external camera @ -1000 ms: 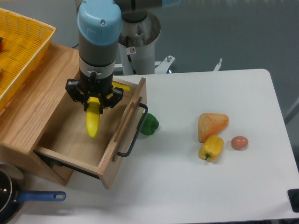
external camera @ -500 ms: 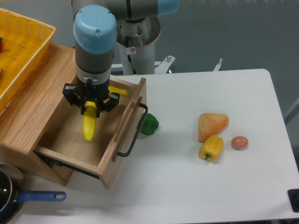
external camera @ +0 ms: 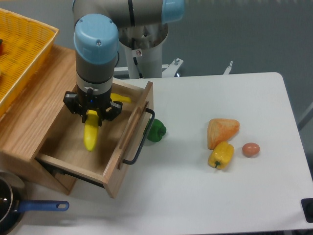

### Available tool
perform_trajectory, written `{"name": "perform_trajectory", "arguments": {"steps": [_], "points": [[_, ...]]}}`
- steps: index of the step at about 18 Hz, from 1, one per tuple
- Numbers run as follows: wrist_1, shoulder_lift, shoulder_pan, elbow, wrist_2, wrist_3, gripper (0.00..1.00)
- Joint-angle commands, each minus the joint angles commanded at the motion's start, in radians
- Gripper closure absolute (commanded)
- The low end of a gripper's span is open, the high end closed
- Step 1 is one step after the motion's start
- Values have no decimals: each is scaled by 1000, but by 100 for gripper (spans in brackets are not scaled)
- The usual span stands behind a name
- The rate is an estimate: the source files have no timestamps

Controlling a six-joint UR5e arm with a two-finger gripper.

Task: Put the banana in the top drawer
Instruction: 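Lower the banana further toward the drawer bottom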

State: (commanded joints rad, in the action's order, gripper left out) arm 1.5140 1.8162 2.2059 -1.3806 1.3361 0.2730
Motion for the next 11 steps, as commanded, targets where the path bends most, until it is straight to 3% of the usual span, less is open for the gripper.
{"name": "perform_trajectory", "arguments": {"steps": [11], "points": [[0,6,-9,-15,3,0,58]]}}
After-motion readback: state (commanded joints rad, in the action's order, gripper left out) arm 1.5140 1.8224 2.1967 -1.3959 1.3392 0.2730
